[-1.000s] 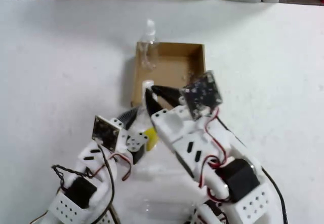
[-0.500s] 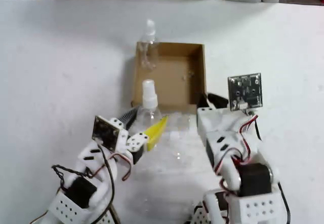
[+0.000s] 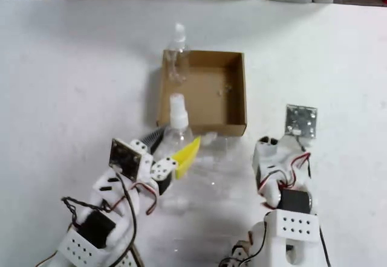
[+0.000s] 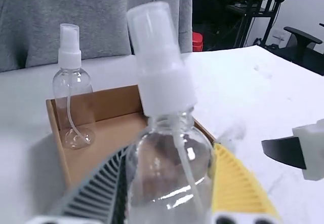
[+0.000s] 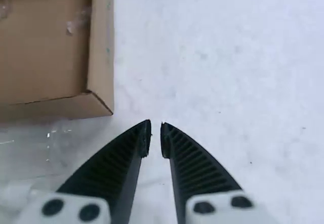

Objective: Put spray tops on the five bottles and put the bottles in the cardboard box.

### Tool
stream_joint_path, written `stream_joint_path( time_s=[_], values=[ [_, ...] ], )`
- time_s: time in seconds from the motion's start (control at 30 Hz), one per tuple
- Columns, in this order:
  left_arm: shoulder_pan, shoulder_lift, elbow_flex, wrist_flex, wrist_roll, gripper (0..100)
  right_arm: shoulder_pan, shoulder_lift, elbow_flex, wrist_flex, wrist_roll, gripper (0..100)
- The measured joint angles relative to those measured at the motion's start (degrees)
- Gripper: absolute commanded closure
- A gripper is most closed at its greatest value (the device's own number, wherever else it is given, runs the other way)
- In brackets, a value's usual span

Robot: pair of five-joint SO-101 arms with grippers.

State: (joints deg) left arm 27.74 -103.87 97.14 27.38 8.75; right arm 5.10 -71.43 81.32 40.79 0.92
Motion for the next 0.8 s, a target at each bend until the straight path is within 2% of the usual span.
stream_joint_path(
  time_s=[0.13, 0.33, 0.47, 0.6, 0.8],
  values=[
    [-3.7, 0.0, 0.0, -2.5, 0.0, 98, 3.8, -0.1, 3.5, -1.4, 0.0, 98.4],
    [-10.2, 0.0, 0.0, -9.5, 0.0, 98, 9.6, 0.0, 13.8, -13.3, 0.1, 98.4],
    [-13.1, 0.0, 0.0, -15.1, 0.0, 98, 13.5, -0.5, 14.2, -17.3, 0.1, 98.4],
    [-15.6, 0.0, -0.4, -17.5, 0.0, 98, 13.9, -0.2, 14.2, -17.7, 0.1, 98.4],
    [-15.6, 1.4, -5.7, -18.0, 0.0, 98, 13.9, -0.2, 14.2, -17.7, 0.1, 98.4]
  ],
)
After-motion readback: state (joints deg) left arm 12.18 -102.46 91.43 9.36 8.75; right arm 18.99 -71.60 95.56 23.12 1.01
